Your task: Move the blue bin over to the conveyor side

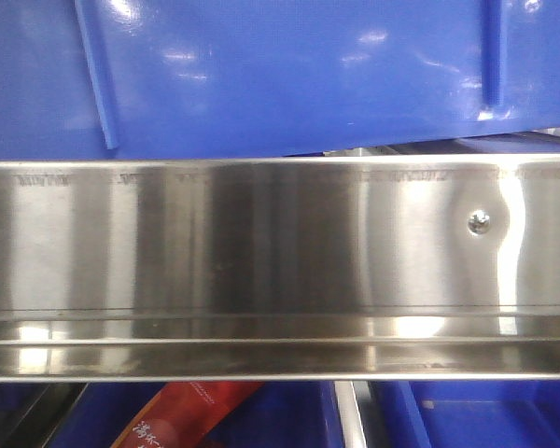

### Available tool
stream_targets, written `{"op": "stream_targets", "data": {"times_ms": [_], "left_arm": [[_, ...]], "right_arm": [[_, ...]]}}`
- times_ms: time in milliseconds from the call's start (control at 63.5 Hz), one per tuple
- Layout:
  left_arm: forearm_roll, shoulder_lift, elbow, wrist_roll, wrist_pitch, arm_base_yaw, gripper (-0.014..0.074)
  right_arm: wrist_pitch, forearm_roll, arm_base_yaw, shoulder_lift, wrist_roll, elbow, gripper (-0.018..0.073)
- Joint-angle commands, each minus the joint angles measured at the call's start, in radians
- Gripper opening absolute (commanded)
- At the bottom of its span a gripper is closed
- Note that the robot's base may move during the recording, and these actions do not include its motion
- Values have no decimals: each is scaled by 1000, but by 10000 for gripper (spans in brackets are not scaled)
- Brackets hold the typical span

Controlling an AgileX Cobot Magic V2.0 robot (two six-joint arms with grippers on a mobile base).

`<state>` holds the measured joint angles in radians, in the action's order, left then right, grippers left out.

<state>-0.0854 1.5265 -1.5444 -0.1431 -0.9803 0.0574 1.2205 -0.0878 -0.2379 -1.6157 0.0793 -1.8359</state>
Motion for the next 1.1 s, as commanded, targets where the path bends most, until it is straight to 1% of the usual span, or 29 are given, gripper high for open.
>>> {"op": "stream_targets", "data": {"times_ms": [0, 220, 331, 425, 457, 504, 520, 567, 661, 1087], "left_arm": [[1, -4, -6, -18, 0, 7, 377], [1, -4, -6, -18, -5, 7, 330], [1, -4, -6, -18, -19, 7, 281], [2, -4, -6, -18, -27, 7, 181], [2, -4, -6, -18, -27, 7, 121], [2, -4, -6, -18, -27, 7, 55], [2, -4, -6, -18, -27, 7, 11], [2, -4, -6, -18, -27, 7, -39], [2, -4, -6, -18, -27, 7, -12], [2, -4, -6, -18, -12, 7, -13]], "right_arm": [[1, -20, 6, -1, 0, -5, -78], [1, -20, 6, -1, 0, -5, -78], [1, -20, 6, -1, 0, -5, -78], [1, -20, 6, -1, 0, -5, -78], [1, -20, 6, -1, 0, -5, -78], [1, -20, 6, -1, 0, -5, -78], [1, -20, 6, -1, 0, -5, -78], [1, -20, 6, -1, 0, -5, -78], [1, -20, 6, -1, 0, -5, -78], [1, -20, 6, -1, 0, -5, -78]]}}
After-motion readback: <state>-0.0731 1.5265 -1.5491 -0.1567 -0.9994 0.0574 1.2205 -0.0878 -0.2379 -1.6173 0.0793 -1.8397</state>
